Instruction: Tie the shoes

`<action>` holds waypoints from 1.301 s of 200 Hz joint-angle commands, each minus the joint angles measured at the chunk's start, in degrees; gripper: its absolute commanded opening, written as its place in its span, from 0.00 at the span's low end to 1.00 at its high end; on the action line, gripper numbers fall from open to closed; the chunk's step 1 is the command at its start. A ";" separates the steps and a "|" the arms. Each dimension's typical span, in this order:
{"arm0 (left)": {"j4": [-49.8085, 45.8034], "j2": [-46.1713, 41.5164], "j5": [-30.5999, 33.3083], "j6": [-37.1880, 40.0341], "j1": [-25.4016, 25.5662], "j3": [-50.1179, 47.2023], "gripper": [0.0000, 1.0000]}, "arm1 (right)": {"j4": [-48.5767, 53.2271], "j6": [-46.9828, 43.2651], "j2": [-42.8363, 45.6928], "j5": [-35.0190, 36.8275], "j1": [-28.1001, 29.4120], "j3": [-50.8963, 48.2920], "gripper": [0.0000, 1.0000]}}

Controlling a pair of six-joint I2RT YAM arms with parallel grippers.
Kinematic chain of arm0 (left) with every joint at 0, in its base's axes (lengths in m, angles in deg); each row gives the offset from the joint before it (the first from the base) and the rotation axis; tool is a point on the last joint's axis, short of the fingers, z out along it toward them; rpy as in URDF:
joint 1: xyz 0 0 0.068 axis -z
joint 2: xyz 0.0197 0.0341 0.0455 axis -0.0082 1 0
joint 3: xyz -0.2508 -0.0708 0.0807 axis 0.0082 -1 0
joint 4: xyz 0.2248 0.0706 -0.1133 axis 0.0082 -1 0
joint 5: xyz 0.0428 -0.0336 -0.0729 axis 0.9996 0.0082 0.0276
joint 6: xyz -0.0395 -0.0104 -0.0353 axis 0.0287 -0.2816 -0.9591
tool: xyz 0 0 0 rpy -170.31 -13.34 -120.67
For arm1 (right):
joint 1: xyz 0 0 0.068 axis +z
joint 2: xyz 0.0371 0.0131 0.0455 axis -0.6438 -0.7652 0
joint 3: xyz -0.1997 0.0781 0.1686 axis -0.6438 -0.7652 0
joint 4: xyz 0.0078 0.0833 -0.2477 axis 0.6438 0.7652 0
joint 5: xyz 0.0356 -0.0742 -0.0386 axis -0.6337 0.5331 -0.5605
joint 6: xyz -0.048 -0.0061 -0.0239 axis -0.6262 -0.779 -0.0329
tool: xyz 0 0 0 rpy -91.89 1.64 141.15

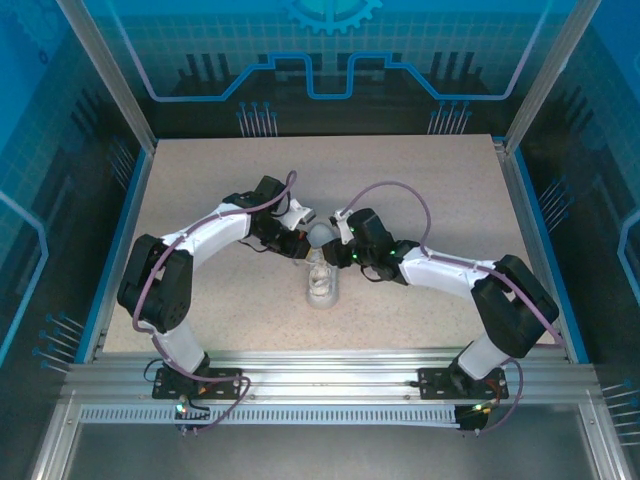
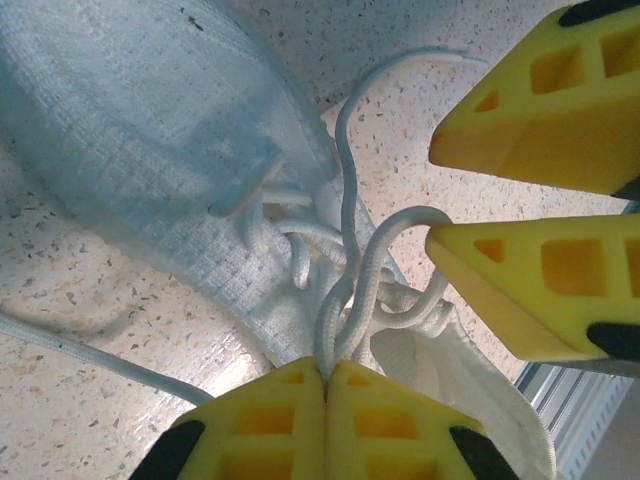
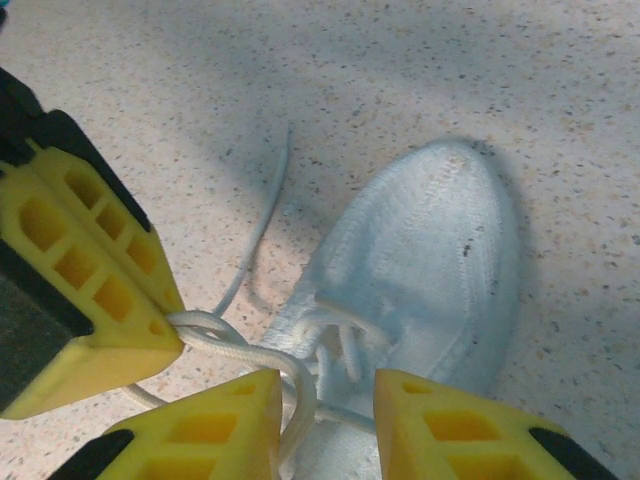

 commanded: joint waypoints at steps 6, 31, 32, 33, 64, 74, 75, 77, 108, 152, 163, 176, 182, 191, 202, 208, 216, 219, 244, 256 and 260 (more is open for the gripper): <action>-2.91 -0.53 -1.96 1.70 0.22 2.17 0.00 | -1.95 -2.26 -1.25 -5.63 -1.61 -0.23 0.31; -5.11 0.43 -1.91 2.30 0.22 3.86 0.00 | -2.91 -2.95 -1.34 -7.95 -2.02 -0.23 0.32; -5.15 0.52 -1.95 2.30 0.22 3.90 0.00 | -2.94 -2.97 -1.20 -7.98 -2.04 -0.23 0.32; -5.22 0.56 -1.93 2.30 0.22 3.96 0.00 | -2.95 -2.99 -1.17 -8.04 -2.01 -0.27 0.32; -5.30 0.93 -1.94 1.09 0.22 4.87 0.00 | -1.78 -0.18 2.25 -9.22 -2.16 -0.28 0.32; -5.15 1.13 -1.95 0.64 0.19 4.91 0.00 | -0.12 1.93 3.42 -8.86 -2.19 -0.25 0.32; -5.13 1.13 -1.92 0.59 0.20 4.95 0.00 | 0.08 2.19 3.51 -8.83 -2.22 -0.24 0.32; -5.11 1.20 -1.84 0.51 0.21 5.03 0.00 | 0.50 2.65 3.73 -8.81 -2.17 -0.23 0.32; -5.35 2.05 -2.16 -0.50 0.05 5.67 0.00 | 7.29 6.96 6.23 -7.66 -0.32 1.97 0.31; -5.98 3.00 -3.04 -1.06 -0.44 6.39 0.00 | 7.52 11.29 7.61 -5.63 3.54 2.66 0.15; -6.22 3.14 -3.30 -1.12 -0.53 6.54 0.00 | 8.63 11.67 6.42 -5.31 4.23 4.08 0.13; -6.58 3.41 -3.80 -1.17 -0.73 6.80 0.00 | 10.13 11.68 4.68 -4.70 4.77 5.79 0.12; -6.81 3.58 -4.06 -1.22 -0.75 6.96 0.00 | 10.30 11.68 3.91 -4.51 4.94 6.34 0.11; -7.03 3.83 -4.51 -1.22 -0.84 7.22 0.00 | 10.38 11.63 2.86 -4.36 4.97 6.97 0.10; -7.26 4.11 -5.01 -1.31 -0.93 7.43 0.00 | 10.31 11.38 1.82 -3.83 5.04 7.47 0.09; -7.38 4.33 -5.19 -1.31 -0.99 7.53 0.00 | 10.29 11.26 1.23 -3.56 4.98 7.83 0.09; -7.60 4.63 -5.56 -1.31 -1.01 7.70 0.00 | 10.22 11.06 0.52 -3.53 4.94 8.24 0.08; -7.69 4.71 -5.59 -1.31 -1.01 7.74 0.00 | 10.27 11.06 0.32 -3.61 4.90 8.37 0.07; -8.61 5.74 -6.12 -1.39 -1.10 8.37 0.00 | 9.97 11.66 -0.99 -4.39 4.97 9.01 0.06; -8.88 6.05 -6.27 -1.31 -1.19 8.48 0.00 | 9.63 12.01 -1.39 -4.50 5.07 8.70 0.05; -8.91 6.07 -6.30 -1.31 -1.19 8.59 0.00 | 9.48 12.10 -1.47 -4.56 5.06 8.65 0.04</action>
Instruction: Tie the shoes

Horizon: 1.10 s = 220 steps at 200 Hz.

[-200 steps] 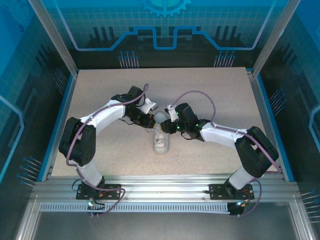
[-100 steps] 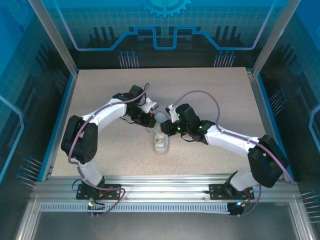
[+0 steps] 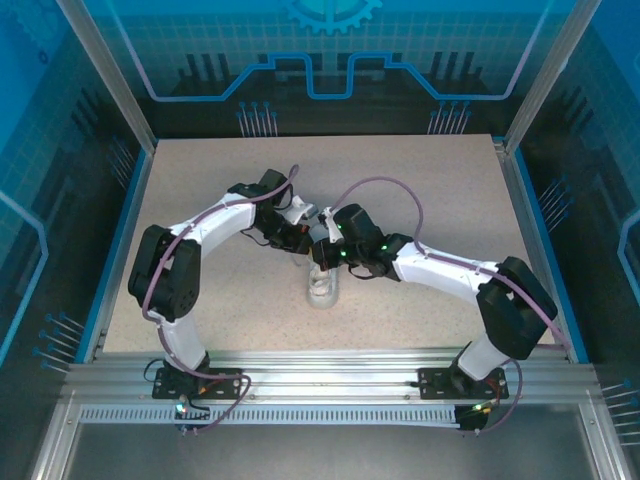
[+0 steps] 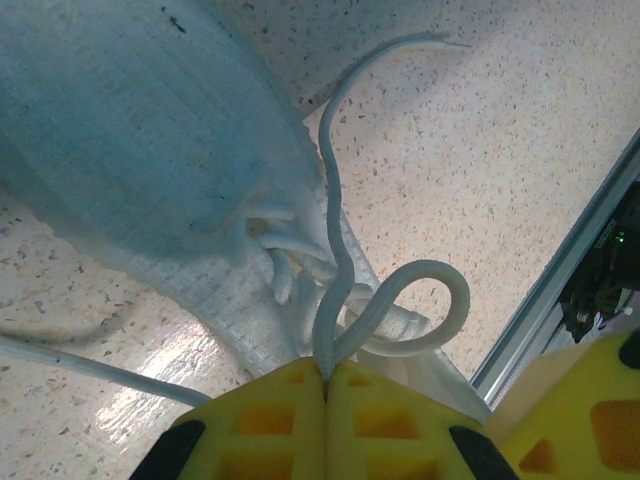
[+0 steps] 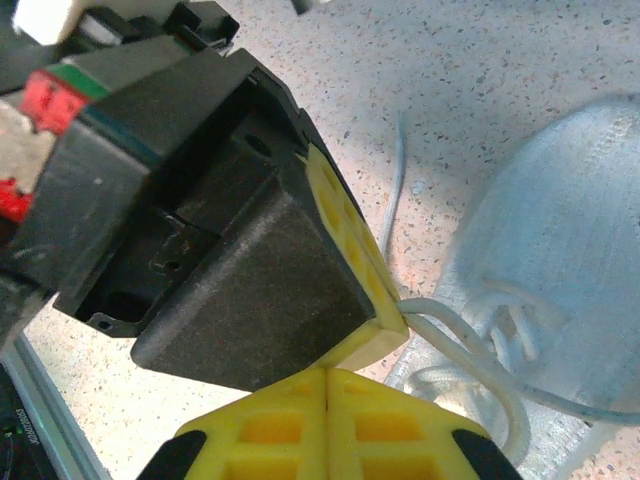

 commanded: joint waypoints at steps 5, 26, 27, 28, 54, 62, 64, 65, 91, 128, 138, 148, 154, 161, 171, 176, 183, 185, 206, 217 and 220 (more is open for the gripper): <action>-2.57 0.82 -2.62 -0.67 -0.34 1.79 0.00 | 0.42 1.21 -1.52 0.07 0.64 1.13 0.04; -2.70 0.99 -2.71 -0.59 -0.47 1.95 0.00 | 0.73 1.23 -1.75 0.26 0.66 1.23 0.02; -2.72 1.00 -2.71 -0.59 -0.47 1.96 0.00 | 0.79 1.23 -1.74 0.23 0.70 1.31 0.01; -2.73 1.00 -2.71 -0.59 -0.47 1.97 0.00 | 0.82 1.28 -1.73 0.26 0.67 1.35 0.01; -3.18 1.51 -3.06 -0.66 -0.65 2.21 0.00 | 3.04 2.29 -0.61 0.97 0.81 2.85 0.00; -3.31 1.61 -3.07 -0.75 -0.74 2.23 0.00 | 4.62 2.95 -0.28 1.60 0.78 3.67 0.01; -3.39 1.68 -3.06 -0.76 -0.74 2.26 0.00 | 5.04 3.09 -0.17 1.78 0.83 3.88 0.01; -3.42 1.70 -3.11 -0.76 -0.73 2.34 0.00 | 5.27 3.13 -0.16 1.87 0.87 4.00 0.01; -4.12 2.12 -2.85 -1.02 -0.73 3.05 0.00 | 11.85 4.84 -0.17 4.98 1.89 7.66 0.06; -4.49 2.89 -2.61 -1.46 -0.81 3.66 0.00 | 16.24 5.18 -2.55 7.13 3.47 10.65 0.07; -4.58 3.00 -2.46 -1.46 -0.81 3.80 0.00 | 16.75 5.11 -3.51 7.14 3.54 11.04 0.07; -4.67 3.11 -2.37 -1.54 -0.80 3.82 0.00 | 17.36 5.23 -4.34 7.49 3.55 11.23 0.07; -4.68 3.09 -2.31 -1.55 -0.80 3.82 0.00 | 17.43 5.27 -4.68 7.94 3.59 11.15 0.07; -4.76 3.11 -2.23 -1.55 -0.82 3.87 0.00 | 17.45 5.23 -5.05 8.55 3.54 11.02 0.07; -4.74 3.06 -2.10 -1.64 -0.82 3.68 0.00 | 17.78 4.87 -5.72 9.42 3.61 11.26 0.07; -4.77 3.04 -2.08 -1.64 -0.78 3.69 0.00 | 18.13 4.63 -6.22 9.55 3.48 11.55 0.07; -4.77 3.02 -2.10 -1.71 -0.82 3.61 0.00 | 18.70 4.28 -6.96 9.80 3.47 12.11 0.07; -4.77 3.02 -2.03 -1.72 -0.82 3.57 0.00 | 18.94 4.24 -7.09 9.79 3.46 12.25 0.07; -4.85 3.07 -1.70 -1.88 -0.86 3.57 0.00 | 20.06 3.80 -8.64 10.48 3.46 13.38 0.07; -4.85 3.03 -1.61 -1.90 -0.82 3.57 0.00 | 20.47 3.46 -9.29 10.75 3.47 13.82 0.07; -4.85 2.95 -1.53 -1.90 -0.82 3.58 0.00 | 20.67 3.39 -9.40 10.90 3.52 13.98 0.08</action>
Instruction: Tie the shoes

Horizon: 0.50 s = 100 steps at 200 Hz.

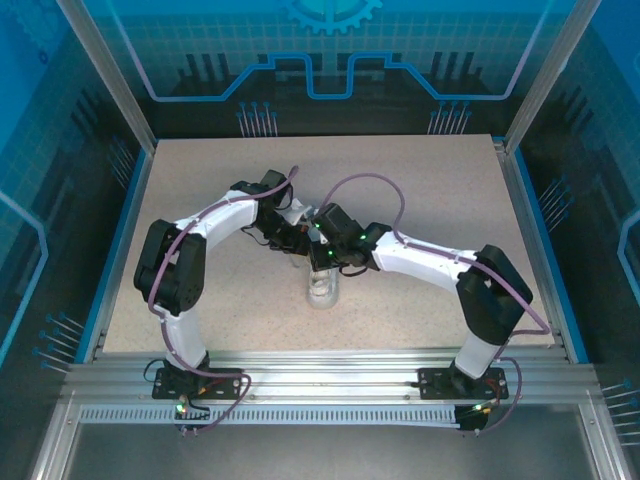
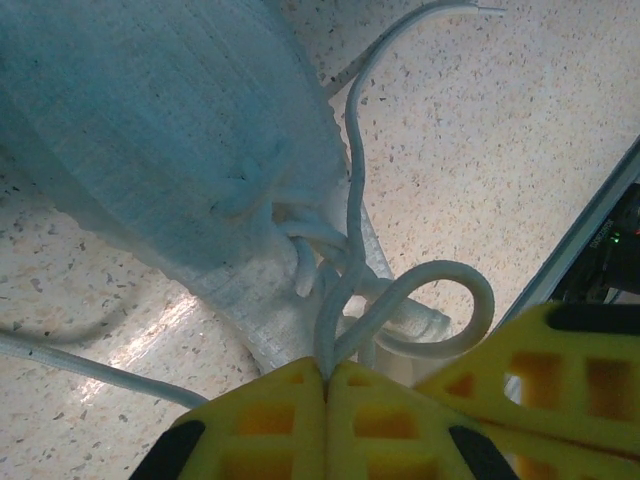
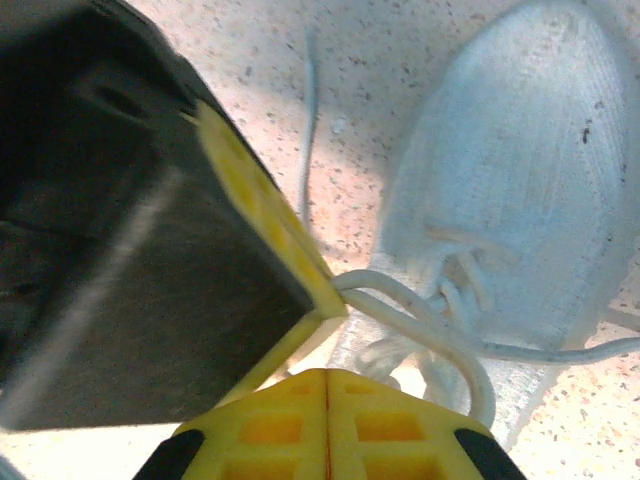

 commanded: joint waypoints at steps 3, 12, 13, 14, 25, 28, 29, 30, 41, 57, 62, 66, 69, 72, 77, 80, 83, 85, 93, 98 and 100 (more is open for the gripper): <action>-1.71 0.27 -0.99 -1.14 -0.30 1.60 0.00 | 3.54 -1.01 -1.66 2.31 0.56 2.63 0.08; -1.79 0.27 -0.83 -1.18 -0.30 1.63 0.00 | 4.15 -1.39 -2.05 2.62 0.51 3.14 0.09; -1.79 0.27 -0.81 -1.18 -0.30 1.64 0.00 | 4.24 -1.45 -2.15 2.68 0.51 3.17 0.09; -1.75 0.27 -0.81 -1.18 -0.30 1.60 0.00 | 4.28 -1.48 -2.20 2.76 0.50 3.24 0.09; -1.75 0.28 -0.80 -1.26 -0.29 1.61 0.00 | 4.90 -2.09 -2.58 3.55 0.56 3.62 0.10; -1.83 0.27 -0.84 -1.27 -0.27 1.65 0.00 | 5.07 -2.27 -2.61 3.86 0.52 3.71 0.11; -1.86 0.27 -0.82 -1.27 -0.29 1.65 0.00 | 5.09 -2.33 -2.69 3.97 0.51 3.73 0.11; -1.87 0.27 -0.86 -1.27 -0.25 1.66 0.00 | 5.10 -2.36 -2.73 4.06 0.55 3.73 0.11; -2.01 0.27 -0.89 -1.27 -0.25 1.70 0.00 | 5.28 -2.93 -2.70 5.00 0.50 3.83 0.11; -2.14 0.27 -0.97 -1.25 -0.30 1.80 0.00 | 5.28 -4.02 -2.44 6.50 0.57 3.99 0.13; -2.13 0.27 -1.02 -1.27 -0.23 1.76 0.00 | 5.35 -4.34 -2.39 6.92 0.58 4.12 0.13; -2.21 0.35 -1.06 -1.26 -0.29 1.87 0.00 | 5.37 -4.63 -2.34 7.20 0.56 4.17 0.13; -2.23 0.36 -1.11 -1.27 -0.30 1.88 0.00 | 5.45 -4.81 -2.31 7.48 0.52 4.24 0.14; -2.30 0.36 -1.08 -1.27 -0.30 1.95 0.00 | 5.50 -5.11 -2.37 7.73 0.53 4.33 0.14; -2.39 0.43 -1.15 -1.27 -0.30 2.00 0.00 | 5.61 -5.30 -2.41 7.96 0.58 4.42 0.14; -2.38 0.44 -1.20 -1.30 -0.30 2.04 0.00 | 5.72 -5.65 -2.49 8.17 0.57 4.55 0.15; -2.47 0.45 -1.24 -1.27 -0.30 2.10 0.00 | 5.72 -5.81 -2.57 8.32 0.51 4.53 0.15; -2.47 0.45 -1.24 -1.29 -0.28 2.14 0.00 | 5.72 -5.86 -2.54 8.35 0.51 4.58 0.15; -2.58 0.53 -1.41 -1.29 -0.30 2.29 0.00 | 5.72 -6.32 -2.78 8.55 0.51 4.62 0.16; -2.71 0.53 -1.42 -1.28 -0.31 2.36 0.00 | 5.57 -6.62 -2.94 8.55 0.50 4.57 0.16; -2.75 0.54 -1.42 -1.27 -0.30 2.45 0.00 | 5.49 -6.70 -3.01 8.55 0.53 4.54 0.16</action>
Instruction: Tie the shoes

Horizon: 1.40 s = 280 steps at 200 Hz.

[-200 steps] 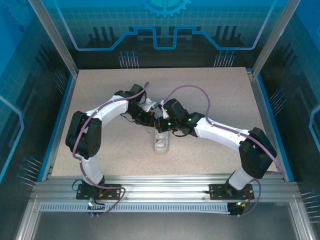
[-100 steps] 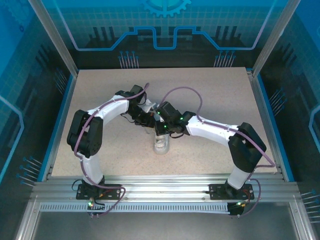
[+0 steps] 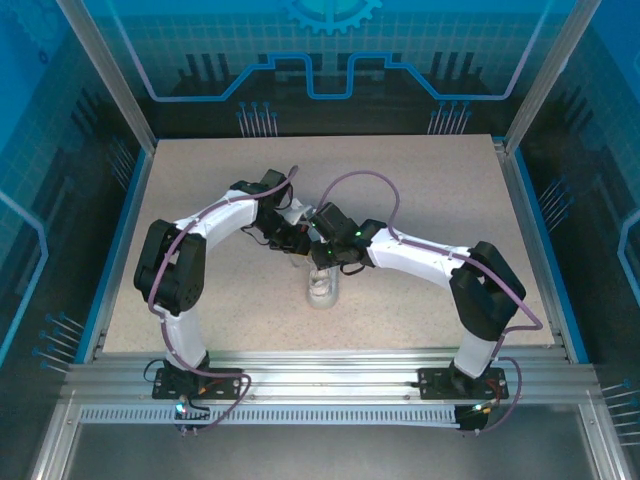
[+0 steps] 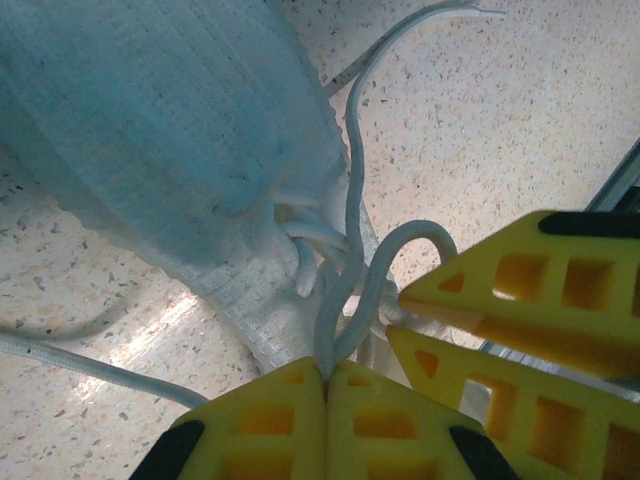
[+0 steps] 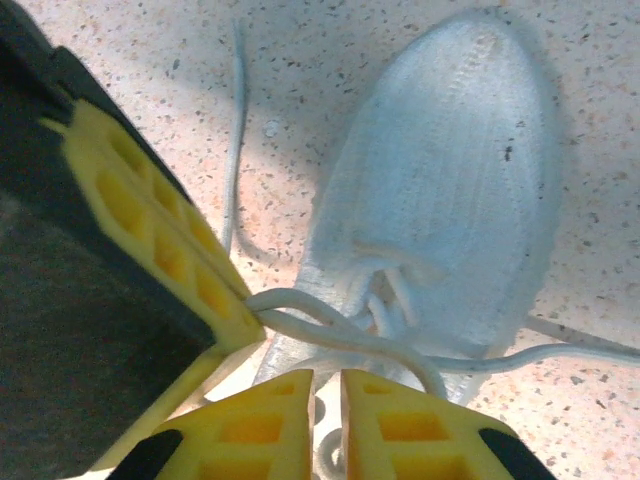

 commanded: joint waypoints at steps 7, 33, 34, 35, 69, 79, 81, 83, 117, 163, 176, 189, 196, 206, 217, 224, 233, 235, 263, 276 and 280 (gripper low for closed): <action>-2.56 0.47 -1.53 -0.77 -0.19 2.26 0.00 | 1.23 -2.69 -1.24 2.57 0.58 1.70 0.16; -3.28 0.95 -1.70 -0.48 -0.19 2.78 0.00 | 0.79 -3.92 -1.95 3.59 0.50 1.34 0.19; -3.32 0.95 -1.70 -0.48 -0.19 2.82 0.00 | 0.74 -3.98 -1.96 3.65 0.50 1.34 0.19; -3.34 0.95 -1.70 -0.48 -0.19 2.85 0.00 | 0.67 -4.01 -1.97 3.72 0.55 1.34 0.19; -4.09 1.55 -2.29 -0.13 -0.19 3.35 0.00 | -0.55 -6.00 -2.69 5.57 0.56 0.68 0.25; -4.39 1.72 -2.39 -0.04 -0.19 3.56 0.00 | -1.15 -6.47 -2.75 6.28 0.59 0.33 0.26; -4.45 1.74 -2.40 0.00 -0.19 3.57 0.00 | -1.31 -6.65 -2.71 6.37 0.64 0.21 0.27; -4.53 1.74 -2.47 0.03 -0.23 3.57 0.00 | -1.56 -6.76 -2.75 6.48 0.60 0.09 0.27; -5.50 2.74 -5.24 0.52 -0.95 3.92 0.00 | -6.83 -9.98 -2.96 7.03 0.56 -2.81 0.29; -5.46 4.35 -10.16 0.31 -3.04 4.05 0.00 | -11.71 -13.40 -3.50 4.72 0.36 -4.89 0.27; -5.72 4.88 -10.22 0.31 -3.22 4.34 0.00 | -11.77 -12.39 -2.54 3.80 0.00 -5.07 0.26; -5.80 5.17 -10.15 0.22 -3.18 4.47 0.00 | -12.34 -11.52 -1.08 2.51 -0.34 -5.70 0.26; -5.64 5.17 -10.20 0.14 -3.18 4.46 0.00 | -13.00 -11.04 -0.43 1.14 -0.60 -6.12 0.27; -5.19 5.04 -10.39 0.06 -3.18 4.36 0.00 | -13.85 -11.14 -0.30 -1.42 -1.31 -6.48 0.28; -4.70 4.92 -10.36 0.09 -3.18 4.36 0.00 | -14.22 -11.63 -1.37 -4.82 -2.37 -6.19 0.28; -4.50 4.82 -10.39 0.13 -3.18 4.36 0.00 | -14.29 -12.46 -2.14 -5.90 -2.84 -6.13 0.28; -4.54 4.74 -10.31 0.46 -3.18 4.45 0.00 | -14.74 -13.78 -3.03 -7.35 -3.40 -6.13 0.28; -4.56 4.73 -10.32 0.59 -3.18 4.49 0.00 | -14.88 -14.01 -3.16 -7.71 -3.57 -6.13 0.28; -5.25 4.39 -10.18 2.44 -3.18 4.45 0.00 | -20.14 -15.47 -3.00 -18.54 -7.03 -8.44 0.14; -4.96 4.04 -10.01 3.05 -3.18 4.21 0.00 | -23.89 -14.92 -2.07 -25.12 -8.85 -10.24 0.06; -4.87 3.91 -10.11 3.20 -3.18 4.19 0.00 | -24.97 -14.66 -1.86 -27.06 -9.38 -10.82 0.04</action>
